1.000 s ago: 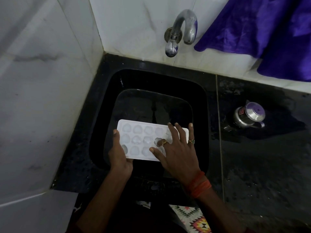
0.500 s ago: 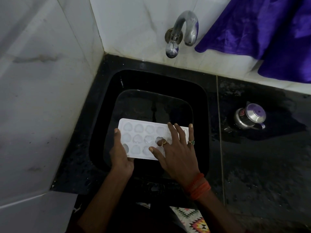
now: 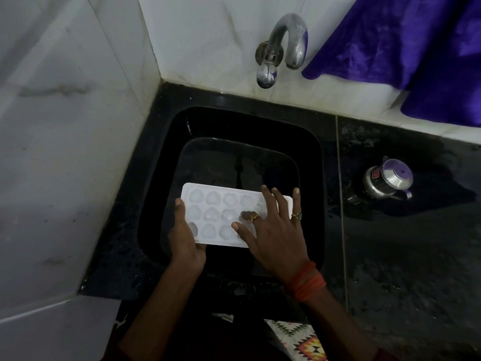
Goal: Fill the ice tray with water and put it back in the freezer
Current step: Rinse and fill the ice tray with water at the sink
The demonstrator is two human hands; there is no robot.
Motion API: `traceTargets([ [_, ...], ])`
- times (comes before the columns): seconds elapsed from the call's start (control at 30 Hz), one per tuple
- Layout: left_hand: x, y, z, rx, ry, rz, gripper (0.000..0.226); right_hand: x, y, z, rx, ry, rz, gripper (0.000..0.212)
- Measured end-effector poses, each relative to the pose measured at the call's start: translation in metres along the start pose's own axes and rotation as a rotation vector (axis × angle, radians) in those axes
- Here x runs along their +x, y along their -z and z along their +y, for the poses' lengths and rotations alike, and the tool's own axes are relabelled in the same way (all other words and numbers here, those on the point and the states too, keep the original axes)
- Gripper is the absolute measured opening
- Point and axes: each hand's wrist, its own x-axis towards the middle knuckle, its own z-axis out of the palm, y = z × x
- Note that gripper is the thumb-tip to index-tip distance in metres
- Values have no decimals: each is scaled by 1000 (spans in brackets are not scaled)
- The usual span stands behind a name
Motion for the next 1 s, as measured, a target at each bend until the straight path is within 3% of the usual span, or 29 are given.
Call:
traceTargets([
  [0.73,1,-2,2,2,-15,42,47,-11,4,-4,66,12,39,60],
  [1.0,2,-1,1,-7,-5,68,51,-12,3,-8,64,45,-67,62],
])
